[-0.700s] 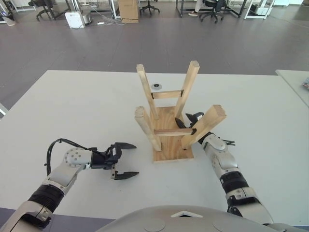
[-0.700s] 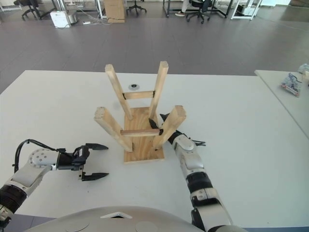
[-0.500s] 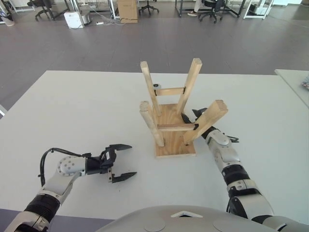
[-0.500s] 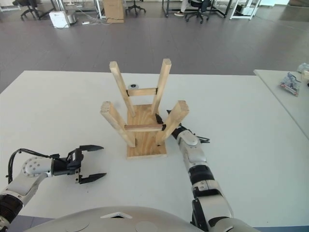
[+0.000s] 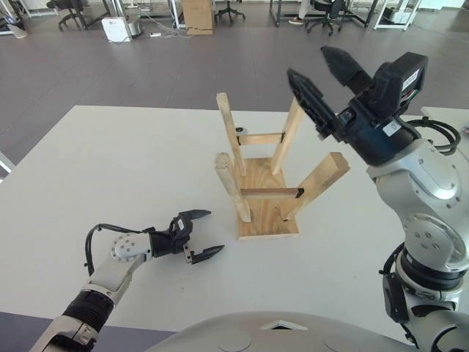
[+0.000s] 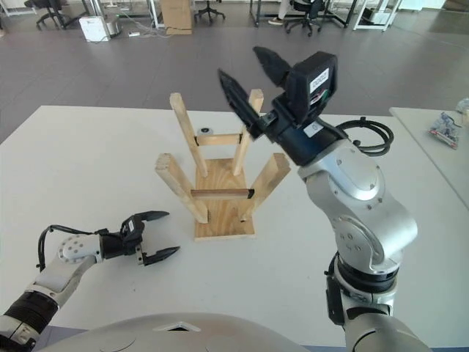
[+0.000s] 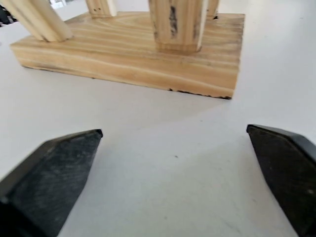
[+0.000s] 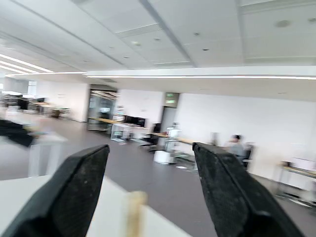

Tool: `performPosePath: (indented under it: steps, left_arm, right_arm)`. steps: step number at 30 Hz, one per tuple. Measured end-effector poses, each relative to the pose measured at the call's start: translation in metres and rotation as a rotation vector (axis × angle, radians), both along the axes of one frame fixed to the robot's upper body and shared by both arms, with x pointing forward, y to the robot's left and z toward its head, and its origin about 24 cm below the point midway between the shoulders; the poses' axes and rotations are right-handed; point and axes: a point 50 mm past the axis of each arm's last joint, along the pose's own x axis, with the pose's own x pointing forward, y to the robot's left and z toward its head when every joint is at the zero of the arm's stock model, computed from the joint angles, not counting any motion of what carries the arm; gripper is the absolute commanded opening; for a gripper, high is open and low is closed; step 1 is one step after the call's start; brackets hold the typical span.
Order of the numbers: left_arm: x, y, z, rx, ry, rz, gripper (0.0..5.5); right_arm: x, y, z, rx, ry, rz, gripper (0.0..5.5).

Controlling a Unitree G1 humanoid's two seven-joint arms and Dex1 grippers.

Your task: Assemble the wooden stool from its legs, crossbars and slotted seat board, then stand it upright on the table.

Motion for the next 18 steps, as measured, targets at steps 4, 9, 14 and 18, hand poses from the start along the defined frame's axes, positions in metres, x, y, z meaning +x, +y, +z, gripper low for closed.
performPosePath:
  steps: [4,9,14,18]
  left_arm:
    - [0.002,-0.002,-0.001,-0.004,-0.010,0.015,5.38]
    - [0.005,-0.001,-0.002,-0.013,-0.027,0.027,5.38]
    - [0.012,-0.001,-0.002,-0.013,-0.044,0.034,5.38]
    - [0.016,-0.002,-0.002,-0.001,-0.047,0.030,5.38]
  right_arm:
    - [-0.013,-0.016,0.002,-0.142,0.074,0.141,3.16]
    - [-0.024,-0.045,0.003,-0.478,0.152,0.232,3.16]
    - [-0.016,-0.065,-0.015,-0.792,0.231,0.123,3.16]
    - [0.001,-0.080,-0.022,-0.932,0.196,-0.043,3.16]
